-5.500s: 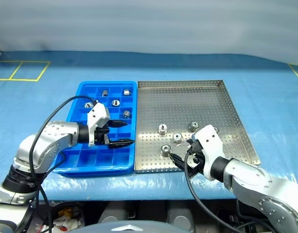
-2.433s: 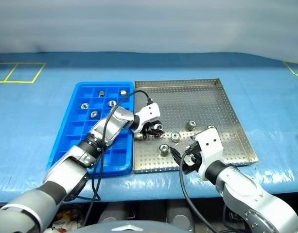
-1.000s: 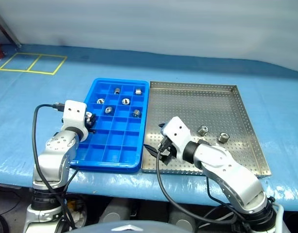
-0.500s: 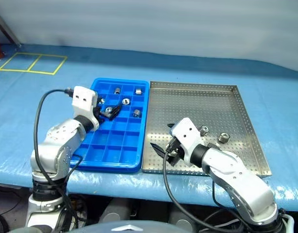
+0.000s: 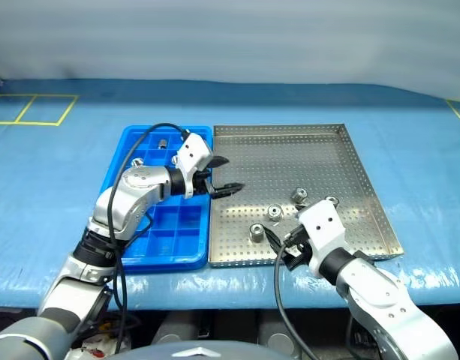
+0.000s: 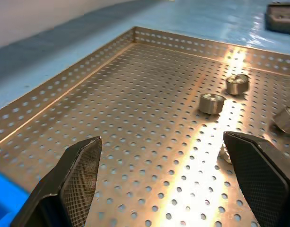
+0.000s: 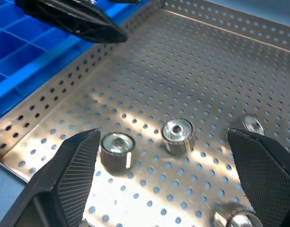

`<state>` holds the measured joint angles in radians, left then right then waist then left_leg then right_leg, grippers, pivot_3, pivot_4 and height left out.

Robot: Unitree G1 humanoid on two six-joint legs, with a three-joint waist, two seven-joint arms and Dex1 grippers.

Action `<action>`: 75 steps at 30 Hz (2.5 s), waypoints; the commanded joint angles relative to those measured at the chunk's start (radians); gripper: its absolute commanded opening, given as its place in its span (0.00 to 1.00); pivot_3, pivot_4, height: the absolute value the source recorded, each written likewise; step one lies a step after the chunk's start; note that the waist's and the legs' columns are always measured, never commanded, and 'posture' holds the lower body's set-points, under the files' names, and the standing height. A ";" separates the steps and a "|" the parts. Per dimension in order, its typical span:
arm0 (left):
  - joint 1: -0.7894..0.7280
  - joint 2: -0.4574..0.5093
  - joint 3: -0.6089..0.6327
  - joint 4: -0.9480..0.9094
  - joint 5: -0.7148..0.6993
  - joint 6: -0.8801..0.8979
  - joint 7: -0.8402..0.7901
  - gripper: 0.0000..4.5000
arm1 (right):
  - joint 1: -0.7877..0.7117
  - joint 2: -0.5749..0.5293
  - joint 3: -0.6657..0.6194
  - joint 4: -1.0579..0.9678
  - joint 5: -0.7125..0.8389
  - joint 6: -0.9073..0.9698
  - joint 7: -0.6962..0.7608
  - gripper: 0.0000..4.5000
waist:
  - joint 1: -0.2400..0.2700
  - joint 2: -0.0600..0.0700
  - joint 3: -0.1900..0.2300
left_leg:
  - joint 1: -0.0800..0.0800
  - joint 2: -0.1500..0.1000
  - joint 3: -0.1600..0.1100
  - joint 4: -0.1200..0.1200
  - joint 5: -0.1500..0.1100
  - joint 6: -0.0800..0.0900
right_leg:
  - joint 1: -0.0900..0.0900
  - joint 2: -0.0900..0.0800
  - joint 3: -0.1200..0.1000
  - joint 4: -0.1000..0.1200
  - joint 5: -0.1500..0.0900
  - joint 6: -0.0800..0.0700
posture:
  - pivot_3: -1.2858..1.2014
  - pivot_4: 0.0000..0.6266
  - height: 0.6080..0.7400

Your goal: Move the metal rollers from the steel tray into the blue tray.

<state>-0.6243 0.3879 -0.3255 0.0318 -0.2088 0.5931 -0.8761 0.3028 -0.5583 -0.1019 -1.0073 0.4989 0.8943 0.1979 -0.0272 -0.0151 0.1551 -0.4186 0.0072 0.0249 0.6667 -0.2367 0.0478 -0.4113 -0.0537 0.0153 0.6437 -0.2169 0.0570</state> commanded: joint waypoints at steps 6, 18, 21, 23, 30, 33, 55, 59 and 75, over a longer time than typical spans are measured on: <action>-0.144 0.006 -0.122 0.160 0.066 -0.115 -0.216 0.99 | 0.071 -0.027 -0.013 -0.040 0.037 -0.121 -0.091 1.00 | -0.010 0.000 0.000 | 0.000 0.001 0.001 0.000 0.000 0.000 | 0.000 0.000 0.001 0.000 -0.001 0.003 | 0.46 0.24 1.00; -0.177 -0.051 -0.258 0.261 0.156 -0.131 -0.347 0.99 | 0.061 -0.044 0.021 -0.040 0.047 -0.130 -0.151 1.00 | -0.011 0.000 0.000 | -0.001 0.001 0.002 0.000 0.000 0.001 | -0.001 0.001 0.003 0.000 -0.001 0.003 | 0.46 0.24 1.00; -0.168 -0.093 -0.256 0.283 0.172 -0.126 -0.310 0.99 | 0.067 -0.043 0.020 -0.040 0.048 -0.133 -0.158 1.00 | -0.010 0.000 0.000 | -0.001 0.001 0.002 0.001 0.000 0.002 | -0.001 0.001 0.003 0.000 -0.001 0.004 | 0.46 0.24 1.00; -0.161 -0.109 -0.260 0.286 0.181 -0.127 -0.307 0.99 | 0.066 -0.044 0.021 -0.040 0.048 -0.132 -0.160 1.00 | -0.011 0.000 0.000 | -0.001 0.000 0.002 0.001 0.000 0.002 | -0.001 0.001 0.003 0.000 -0.001 0.004 | 0.46 0.24 1.00; -0.144 -0.138 -0.287 0.289 0.207 -0.127 -0.316 0.99 | 0.054 -0.042 0.017 -0.040 0.047 -0.124 -0.158 1.00 | -0.012 0.000 0.000 | -0.001 0.001 0.003 0.001 0.000 0.002 | -0.001 0.001 0.004 0.000 -0.001 0.004 | 0.46 0.24 1.00; -0.137 -0.129 -0.306 0.278 0.219 -0.130 -0.338 0.99 | 0.051 -0.041 0.013 -0.040 0.046 -0.123 -0.157 1.00 | -0.012 0.000 0.000 | -0.001 0.001 0.003 0.001 0.000 0.002 | -0.001 0.001 0.004 0.000 -0.001 0.004 | 0.46 0.24 1.00; 0.011 -0.021 0.088 -0.113 0.032 0.158 -0.143 0.37 | -0.061 -0.020 0.070 -0.027 0.041 -0.074 -0.139 1.00 | -0.010 0.001 0.000 | 0.000 0.002 0.003 0.001 0.000 0.002 | -0.001 0.002 0.005 0.000 -0.001 0.004 | 0.49 0.24 1.00; 0.108 -0.024 0.214 -0.263 0.051 0.238 0.054 0.37 | -0.135 -0.014 0.113 0.003 0.035 -0.058 -0.108 1.00 | -0.002 0.001 0.000 | 0.000 0.002 0.002 0.002 0.000 0.002 | 0.000 0.002 0.004 0.000 0.000 0.005 | 0.52 0.24 1.00; 0.478 0.013 0.422 -0.691 0.113 0.364 0.468 0.37 | -0.555 0.019 0.443 0.326 -0.110 -0.122 0.160 1.00 | 0.096 -0.001 0.000 | 0.001 0.000 -0.001 0.001 0.000 0.001 | 0.001 0.000 0.001 0.000 0.002 0.000 | 0.62 0.24 1.00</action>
<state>-0.1491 0.3844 0.0826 -0.5950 -0.0905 0.9519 -0.4146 -0.2353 -0.5489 0.3296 -0.6759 0.4067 0.8057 0.3359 0.0689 -0.0160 0.1555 -0.4183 0.0073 0.0236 0.6671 -0.2366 0.0488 -0.4104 -0.0534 0.0156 0.6434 -0.2149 0.0569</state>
